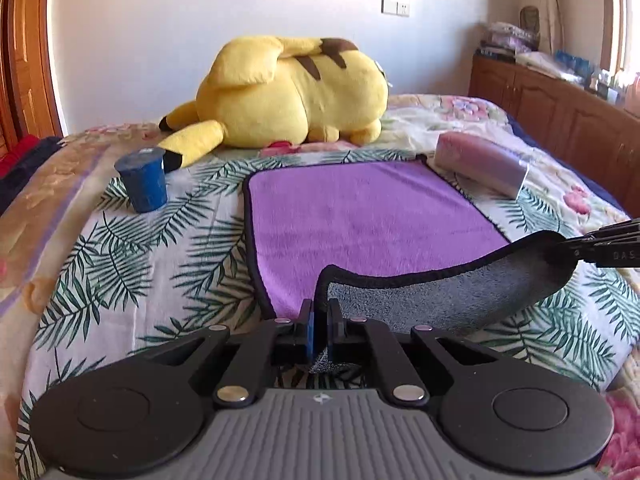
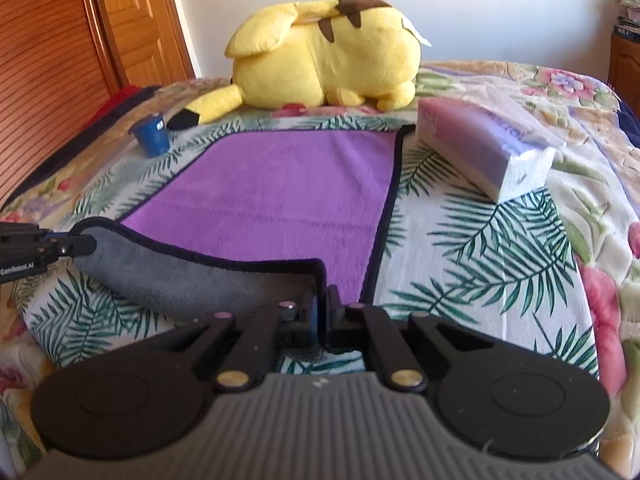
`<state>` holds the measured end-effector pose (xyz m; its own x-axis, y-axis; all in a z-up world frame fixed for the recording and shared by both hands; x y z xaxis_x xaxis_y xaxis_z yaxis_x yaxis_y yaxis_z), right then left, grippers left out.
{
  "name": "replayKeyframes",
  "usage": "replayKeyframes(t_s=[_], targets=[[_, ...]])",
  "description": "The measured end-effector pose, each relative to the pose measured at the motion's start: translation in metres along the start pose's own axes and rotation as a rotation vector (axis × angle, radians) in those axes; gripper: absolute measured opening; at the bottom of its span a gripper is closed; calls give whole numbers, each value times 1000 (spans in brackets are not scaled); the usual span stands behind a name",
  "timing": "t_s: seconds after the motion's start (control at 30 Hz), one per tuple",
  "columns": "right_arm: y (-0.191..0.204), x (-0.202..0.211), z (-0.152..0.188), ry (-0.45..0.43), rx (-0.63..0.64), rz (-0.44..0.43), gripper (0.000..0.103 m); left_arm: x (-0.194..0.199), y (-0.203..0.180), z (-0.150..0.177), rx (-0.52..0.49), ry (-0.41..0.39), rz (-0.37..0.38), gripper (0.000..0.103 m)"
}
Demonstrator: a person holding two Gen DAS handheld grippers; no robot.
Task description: Fold towel
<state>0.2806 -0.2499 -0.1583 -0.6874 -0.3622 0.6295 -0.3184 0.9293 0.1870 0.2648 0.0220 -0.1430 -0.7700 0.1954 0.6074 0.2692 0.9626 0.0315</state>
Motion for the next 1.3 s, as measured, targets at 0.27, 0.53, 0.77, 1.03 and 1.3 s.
replayKeyframes(t_s=[0.27,0.53,0.77,1.03,1.3], targets=[[1,0,-13,-47,24,-3,4,6,1,-13,9,-36,6,0],[4,6,-29,-101,38,-19,4,11,-1,-27,-9,-64,15,0],[3,4,-35,-118,53,-22,4,9,-2,-37,-36,-79,13,0],[1,-5,-37,-114,72,-15,4,1,-1,-45,-60,-74,16,0],[3,-12,-41,-118,104,-10,4,-6,-1,-53,-83,-76,21,0]])
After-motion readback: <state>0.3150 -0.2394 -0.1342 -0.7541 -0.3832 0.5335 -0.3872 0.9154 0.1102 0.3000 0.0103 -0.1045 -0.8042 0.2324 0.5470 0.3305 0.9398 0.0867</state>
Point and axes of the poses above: each gripper's, at about its wrist camera, not at the fingertips, and x roughly against the way its jaws point, y to its left, z to its underside, the point moved 10 cm from there along -x, roughly the way its jaws point, and after that the axes turned 3 degrees about -x, right-handed, at the moved point
